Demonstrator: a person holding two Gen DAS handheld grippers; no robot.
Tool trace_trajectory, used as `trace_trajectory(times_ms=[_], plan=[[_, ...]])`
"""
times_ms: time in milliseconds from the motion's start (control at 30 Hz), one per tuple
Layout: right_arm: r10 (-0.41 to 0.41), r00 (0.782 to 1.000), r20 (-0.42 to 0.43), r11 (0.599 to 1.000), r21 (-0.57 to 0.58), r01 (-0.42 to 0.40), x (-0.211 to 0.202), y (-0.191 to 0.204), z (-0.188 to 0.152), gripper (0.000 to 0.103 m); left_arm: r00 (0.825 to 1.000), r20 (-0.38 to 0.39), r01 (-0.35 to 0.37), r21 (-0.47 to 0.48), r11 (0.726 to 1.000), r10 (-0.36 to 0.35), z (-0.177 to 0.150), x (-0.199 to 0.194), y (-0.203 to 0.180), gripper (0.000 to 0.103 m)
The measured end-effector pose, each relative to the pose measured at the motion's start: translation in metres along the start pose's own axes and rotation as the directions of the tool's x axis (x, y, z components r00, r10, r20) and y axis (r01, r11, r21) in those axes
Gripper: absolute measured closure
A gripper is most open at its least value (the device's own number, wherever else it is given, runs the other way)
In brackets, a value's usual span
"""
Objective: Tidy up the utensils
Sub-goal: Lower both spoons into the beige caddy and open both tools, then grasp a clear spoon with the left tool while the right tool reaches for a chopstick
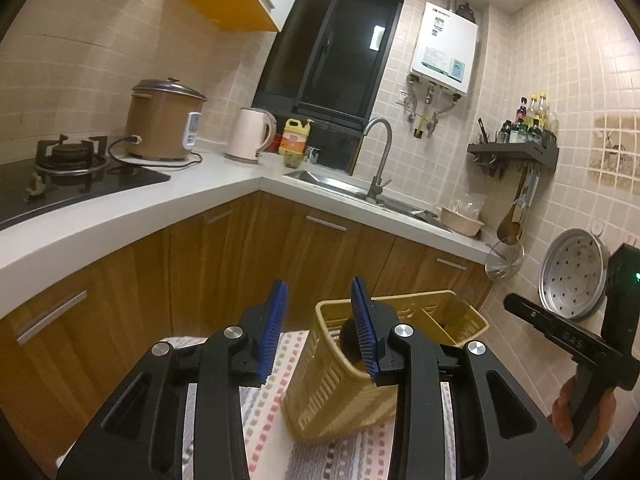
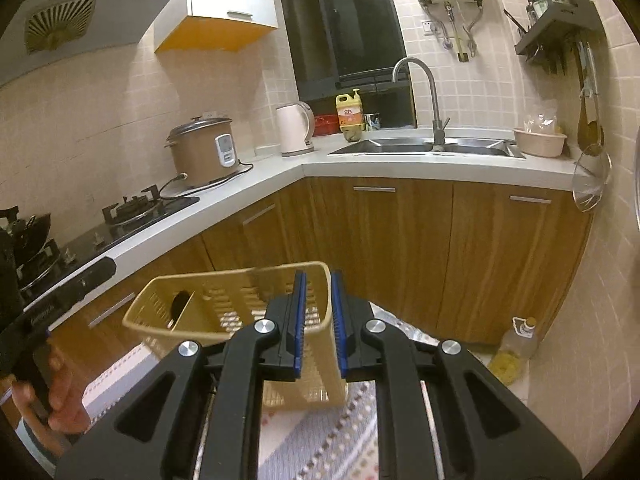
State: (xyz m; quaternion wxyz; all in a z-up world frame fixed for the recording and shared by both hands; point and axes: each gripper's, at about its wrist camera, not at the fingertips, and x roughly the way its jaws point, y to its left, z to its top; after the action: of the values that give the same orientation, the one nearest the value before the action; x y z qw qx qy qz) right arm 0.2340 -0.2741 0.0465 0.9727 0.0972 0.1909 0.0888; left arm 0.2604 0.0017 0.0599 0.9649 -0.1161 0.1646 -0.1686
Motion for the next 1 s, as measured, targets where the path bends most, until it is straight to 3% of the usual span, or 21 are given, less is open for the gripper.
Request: trace_trajectory(times_ms=[133,333,500,567,633,733,900,1000], plan=[[0.001,1.000,-0.031,1.000,-0.014,-0.001,-0.029,0.003,0.000,0.091,0.999,-0.040,0.006,-0.002,1.000,-0.006,0.004,-0.020,-0.002,0.069],[0.025,0.991,-0.129,0.999,-0.019,-0.028,-0.056,0.015,-0.009,0.087,0.984,-0.177,0.018,0.026,1.000,-0.013,0.002,-0.049,-0.008,0.065],[0.064,0.968,-0.244,0.997,-0.020,-0.071,-0.069,0.031,-0.028,0.072,0.954,-0.301,0.026,0.113,0.993,0.010,-0.012,-0.065,-0.016,0.065],[0.065,0.956,-0.285,0.997,-0.031,-0.076,-0.072,0.038,-0.038,0.061,0.938,-0.347,0.034,0.135,0.990,0.015,-0.021,-0.069,-0.016,0.065],[0.081,0.936,-0.342,0.995,-0.024,-0.096,-0.076,0.044,-0.050,0.060,0.922,-0.387,0.046,0.139,0.989,0.012,-0.029,-0.072,-0.014,0.065],[0.118,0.897,-0.427,0.991,-0.001,-0.131,-0.083,0.049,-0.071,0.060,0.885,-0.466,0.053,0.133,0.990,0.016,-0.049,-0.076,-0.006,0.065],[0.120,0.783,-0.611,0.977,-0.068,-0.203,-0.098,0.066,-0.128,0.060,0.837,-0.547,0.068,0.145,0.987,0.023,-0.083,-0.082,0.003,0.065],[0.067,0.749,-0.659,0.967,-0.143,-0.212,-0.106,0.076,-0.154,0.060,0.803,-0.594,0.071,0.168,0.983,0.044,-0.101,-0.080,0.006,0.065]])
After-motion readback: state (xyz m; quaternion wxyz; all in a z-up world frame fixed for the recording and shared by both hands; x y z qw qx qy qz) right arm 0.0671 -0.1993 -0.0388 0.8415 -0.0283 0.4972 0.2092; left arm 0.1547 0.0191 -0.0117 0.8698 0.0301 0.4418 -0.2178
